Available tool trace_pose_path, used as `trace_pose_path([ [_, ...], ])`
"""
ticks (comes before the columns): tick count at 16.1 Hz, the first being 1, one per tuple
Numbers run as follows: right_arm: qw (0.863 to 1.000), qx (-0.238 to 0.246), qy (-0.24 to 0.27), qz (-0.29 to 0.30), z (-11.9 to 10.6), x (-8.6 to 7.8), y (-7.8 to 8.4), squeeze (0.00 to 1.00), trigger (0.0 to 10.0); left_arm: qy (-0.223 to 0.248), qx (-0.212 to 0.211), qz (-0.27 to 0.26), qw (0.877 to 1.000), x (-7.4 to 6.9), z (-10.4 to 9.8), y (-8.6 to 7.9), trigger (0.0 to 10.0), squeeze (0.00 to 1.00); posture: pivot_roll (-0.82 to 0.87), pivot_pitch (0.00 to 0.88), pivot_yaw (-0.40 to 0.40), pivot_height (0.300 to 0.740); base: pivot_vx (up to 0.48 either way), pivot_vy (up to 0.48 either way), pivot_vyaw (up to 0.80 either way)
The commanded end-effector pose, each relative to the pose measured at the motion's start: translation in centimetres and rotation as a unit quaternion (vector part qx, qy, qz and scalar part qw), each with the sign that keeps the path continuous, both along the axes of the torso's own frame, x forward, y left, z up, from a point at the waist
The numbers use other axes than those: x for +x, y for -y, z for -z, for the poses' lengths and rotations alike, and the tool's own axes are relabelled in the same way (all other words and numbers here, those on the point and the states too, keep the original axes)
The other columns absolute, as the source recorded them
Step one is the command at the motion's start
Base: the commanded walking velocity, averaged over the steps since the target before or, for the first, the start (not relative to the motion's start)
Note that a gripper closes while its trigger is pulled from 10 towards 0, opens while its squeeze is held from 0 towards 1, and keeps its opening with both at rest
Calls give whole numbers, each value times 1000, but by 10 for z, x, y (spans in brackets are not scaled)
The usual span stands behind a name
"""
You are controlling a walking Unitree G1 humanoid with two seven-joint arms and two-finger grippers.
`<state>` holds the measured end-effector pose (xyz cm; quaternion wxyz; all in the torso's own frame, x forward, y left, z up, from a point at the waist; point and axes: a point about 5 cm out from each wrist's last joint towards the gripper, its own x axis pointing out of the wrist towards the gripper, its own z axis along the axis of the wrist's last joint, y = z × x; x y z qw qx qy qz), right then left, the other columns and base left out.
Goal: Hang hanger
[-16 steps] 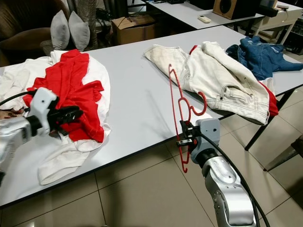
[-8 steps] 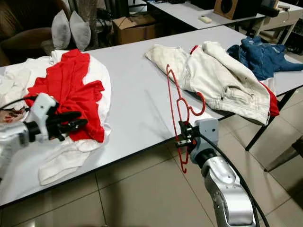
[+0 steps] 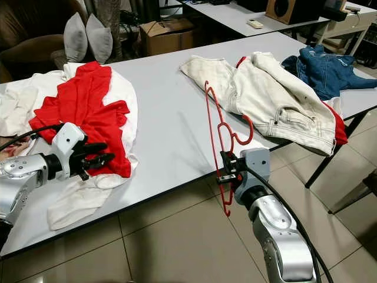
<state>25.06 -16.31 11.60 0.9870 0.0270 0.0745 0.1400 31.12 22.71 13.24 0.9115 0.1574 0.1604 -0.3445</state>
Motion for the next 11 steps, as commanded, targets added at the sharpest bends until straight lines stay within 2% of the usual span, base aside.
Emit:
trace_pose_path([
  [1, 1000, -2, -2, -2, 0, 1, 0, 0, 10000, 0, 5, 4, 1000, 0, 2, 1, 0, 0, -240, 0, 44, 740, 0, 0, 0],
  [7, 1000, -2, -2, -2, 0, 1, -1, 0, 10000, 5, 10, 0, 1000, 0, 2, -1, 0, 0, -240, 0, 44, 740, 0, 0, 0],
  [11, 1000, -1, -2, -1, 0, 1, -1, 0, 10000, 24, -1, -17, 1000, 4, -3, -2, 0, 0, -237, 0, 43, 740, 0, 0, 0],
])
